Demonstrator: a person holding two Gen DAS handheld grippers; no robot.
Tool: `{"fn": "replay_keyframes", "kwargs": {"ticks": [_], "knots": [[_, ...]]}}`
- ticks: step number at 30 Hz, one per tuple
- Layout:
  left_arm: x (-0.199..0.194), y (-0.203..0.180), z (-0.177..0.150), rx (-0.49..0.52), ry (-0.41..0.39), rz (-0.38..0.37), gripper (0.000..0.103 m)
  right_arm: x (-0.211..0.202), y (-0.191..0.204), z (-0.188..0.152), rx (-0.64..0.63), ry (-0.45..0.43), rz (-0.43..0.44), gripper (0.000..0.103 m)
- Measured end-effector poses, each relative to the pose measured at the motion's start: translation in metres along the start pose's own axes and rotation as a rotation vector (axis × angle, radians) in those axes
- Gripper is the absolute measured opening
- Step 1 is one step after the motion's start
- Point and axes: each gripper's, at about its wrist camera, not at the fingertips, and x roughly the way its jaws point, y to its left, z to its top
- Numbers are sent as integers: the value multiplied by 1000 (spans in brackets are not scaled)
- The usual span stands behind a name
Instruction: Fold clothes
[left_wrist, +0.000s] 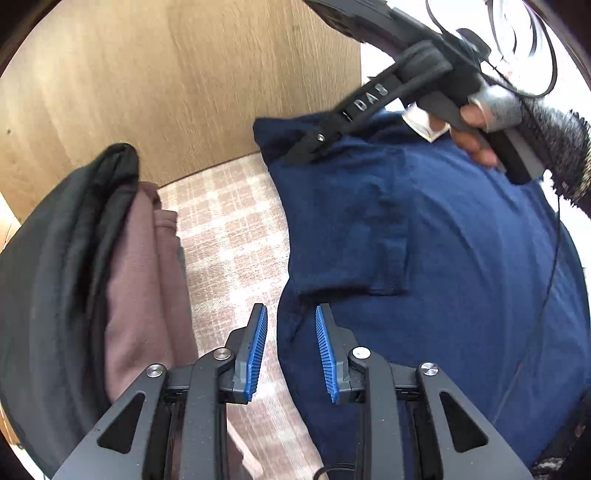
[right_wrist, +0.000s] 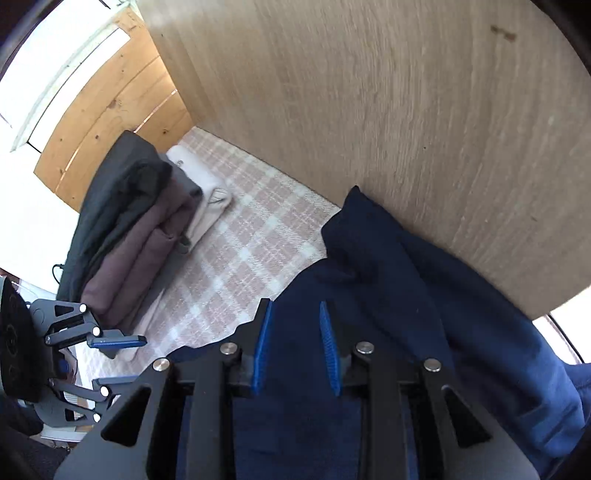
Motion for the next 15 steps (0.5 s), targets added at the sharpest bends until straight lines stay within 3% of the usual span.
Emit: {"fn": "replay_keyframes", "kwargs": {"ticks": [4, 7, 15], "knots": [[-68, 16, -39, -117, -69, -56, 32, -61, 20, -37, 16, -83, 13, 37], [-102, 22, -75, -195, -77, -57, 32, -67, 40, -62, 9, -81, 0, 38], [-156, 8, -199, -383, -4, 26, 32, 18, 67, -81, 21, 44, -34, 38]]}}
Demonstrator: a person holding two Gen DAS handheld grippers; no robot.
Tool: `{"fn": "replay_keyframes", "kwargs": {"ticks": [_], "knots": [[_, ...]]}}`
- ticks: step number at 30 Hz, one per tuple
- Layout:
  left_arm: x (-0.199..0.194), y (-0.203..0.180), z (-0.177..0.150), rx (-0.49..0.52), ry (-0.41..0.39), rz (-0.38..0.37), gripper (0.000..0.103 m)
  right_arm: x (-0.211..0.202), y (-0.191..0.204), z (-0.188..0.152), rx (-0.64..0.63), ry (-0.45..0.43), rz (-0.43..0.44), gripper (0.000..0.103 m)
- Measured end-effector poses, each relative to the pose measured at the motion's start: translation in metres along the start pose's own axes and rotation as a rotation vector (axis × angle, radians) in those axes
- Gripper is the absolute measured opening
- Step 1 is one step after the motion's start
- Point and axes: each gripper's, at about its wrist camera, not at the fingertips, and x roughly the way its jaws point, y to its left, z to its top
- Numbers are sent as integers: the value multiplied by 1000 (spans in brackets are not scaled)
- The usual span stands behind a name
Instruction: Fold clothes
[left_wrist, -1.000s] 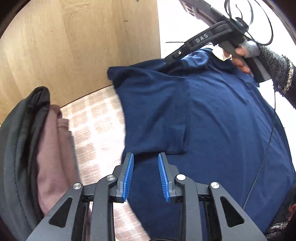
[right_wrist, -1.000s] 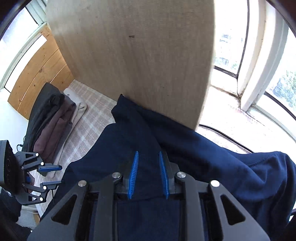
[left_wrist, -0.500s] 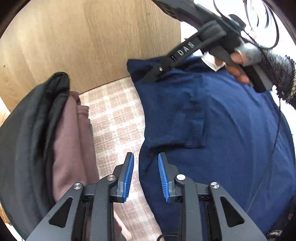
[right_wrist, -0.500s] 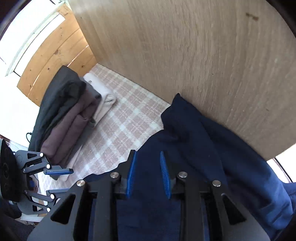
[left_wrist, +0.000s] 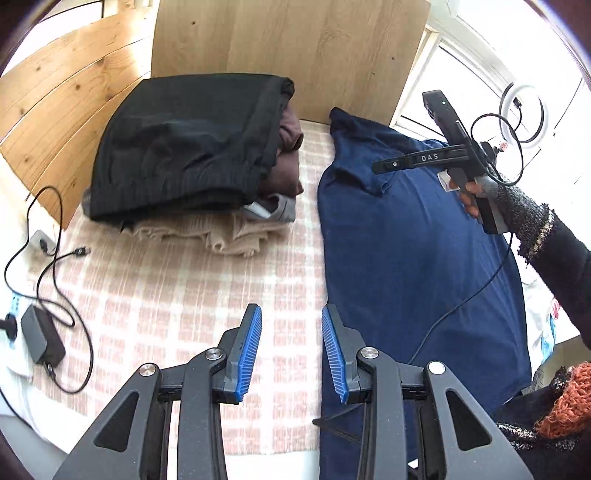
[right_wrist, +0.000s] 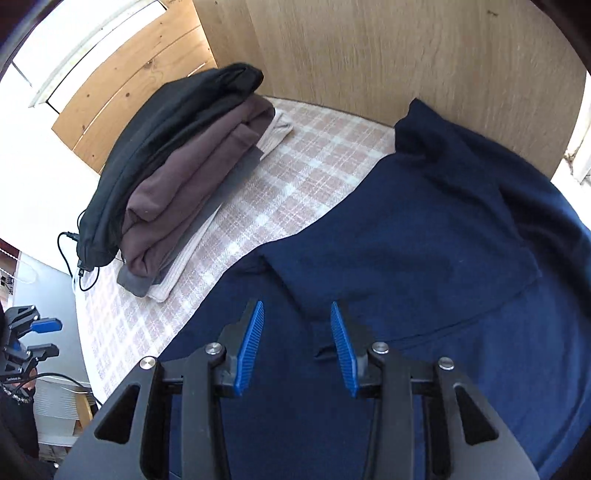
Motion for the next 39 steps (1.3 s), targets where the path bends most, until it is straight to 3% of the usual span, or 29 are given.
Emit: {"fn": "replay_keyframes", "kwargs": {"ticks": [3, 5, 7, 9, 10, 12, 13, 14, 19, 21, 23, 24, 25, 32, 33, 37, 39], "knots": [[-24, 1, -57, -55, 17, 42, 32, 24, 13, -9, -38, 67, -24, 39], [-35, -2, -94, -111, 37, 50, 32, 13, 23, -15, -53, 61, 3, 39], [-39, -12, -123, -145, 48, 23, 32, -18, 29, -25, -29, 30, 98, 39], [-38, -26, -142, -141, 42, 14, 33, -66, 36, -38, -49, -52, 98, 40], [-34, -30, -147, -141, 43, 16, 34, -91, 39, -44, -61, -95, 87, 43], [-22, -34, -151, -148, 47, 12, 36, -135, 42, -55, -80, -177, 64, 61], [-13, -34, -151, -159, 54, 2, 37, -153, 42, -60, -88, -214, 47, 76], [-3, -32, -151, -172, 63, -9, 37, -167, 42, -63, -94, -242, 18, 84], [35, -28, -149, -167, 96, -15, 37, -185, 37, -54, -85, -300, -118, 84], [41, -28, -146, -159, 92, -54, 35, -175, 32, -40, -50, -287, -139, 84], [43, -29, -145, -144, 86, -71, 27, -157, 28, -21, -5, -272, -153, 84], [42, -29, -144, -139, 79, -82, 11, -145, 24, -10, 21, -259, -162, 84], [40, -29, -144, -136, 72, -95, 4, -132, 20, 2, 47, -245, -168, 84], [29, -35, -140, -79, 51, -223, 4, -18, 15, 68, 184, -75, -216, 83], [29, -37, -139, -64, 55, -236, 4, -4, 16, 74, 190, -46, -235, 80], [28, -36, -135, -33, 58, -291, 4, 40, 13, 82, 236, 74, -311, 50], [26, -35, -135, -15, 58, -304, 4, 51, 6, 79, 284, 124, -295, 44]]}}
